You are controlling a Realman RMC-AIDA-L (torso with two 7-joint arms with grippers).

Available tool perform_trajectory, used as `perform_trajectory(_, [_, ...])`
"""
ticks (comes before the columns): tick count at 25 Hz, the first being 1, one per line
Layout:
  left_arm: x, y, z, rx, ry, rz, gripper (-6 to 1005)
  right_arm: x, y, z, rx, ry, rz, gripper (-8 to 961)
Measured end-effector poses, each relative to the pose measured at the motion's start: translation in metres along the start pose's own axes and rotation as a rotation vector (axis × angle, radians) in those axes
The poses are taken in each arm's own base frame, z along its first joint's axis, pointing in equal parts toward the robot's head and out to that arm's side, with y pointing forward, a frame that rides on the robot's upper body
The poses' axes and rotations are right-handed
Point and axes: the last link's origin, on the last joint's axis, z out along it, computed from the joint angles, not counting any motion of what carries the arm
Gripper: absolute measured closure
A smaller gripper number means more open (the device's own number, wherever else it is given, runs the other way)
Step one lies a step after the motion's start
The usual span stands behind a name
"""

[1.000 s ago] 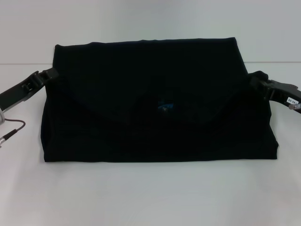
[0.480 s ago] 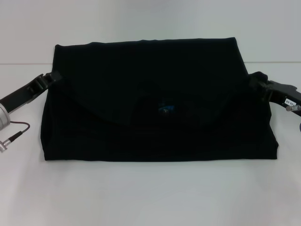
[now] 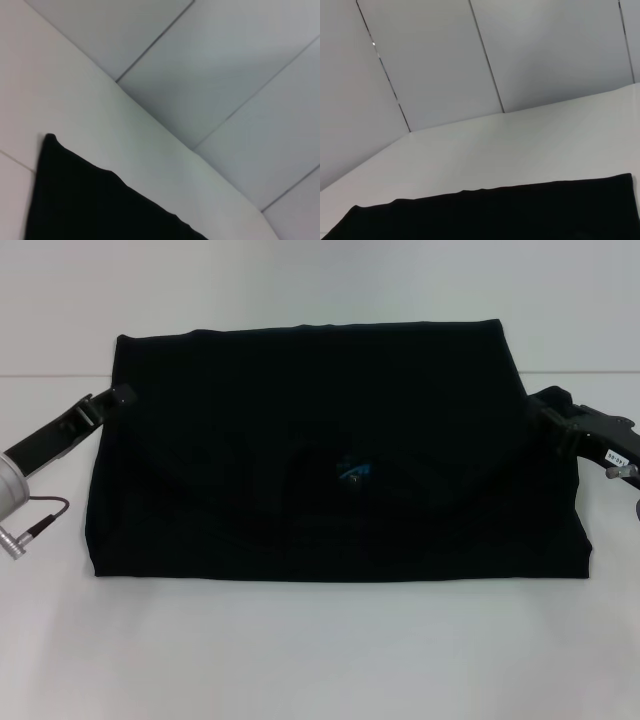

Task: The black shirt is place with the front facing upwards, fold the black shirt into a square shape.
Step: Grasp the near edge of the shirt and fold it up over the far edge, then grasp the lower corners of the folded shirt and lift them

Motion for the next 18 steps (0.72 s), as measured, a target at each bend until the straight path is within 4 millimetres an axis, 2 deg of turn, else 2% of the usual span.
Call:
perform_trajectory(6, [0.001, -0.002, -0.003, 0.006, 0.011, -0.005, 667, 0.001, -0.001, -0.003, -0.002, -0.001, 0.000, 641])
perform_trajectory(10, [0.002, 0.002, -0.006, -0.036, 0.001, 0.012, 472, 0.000, -0.001, -0.010, -0.021, -0.035, 0.015, 471])
perform_trajectory(18, [0.008, 0.021, -0.025, -0.239, -0.034, 0.131, 171, -0.004, -0.008, -0.042, -0.045, -0.171, 0.050, 147])
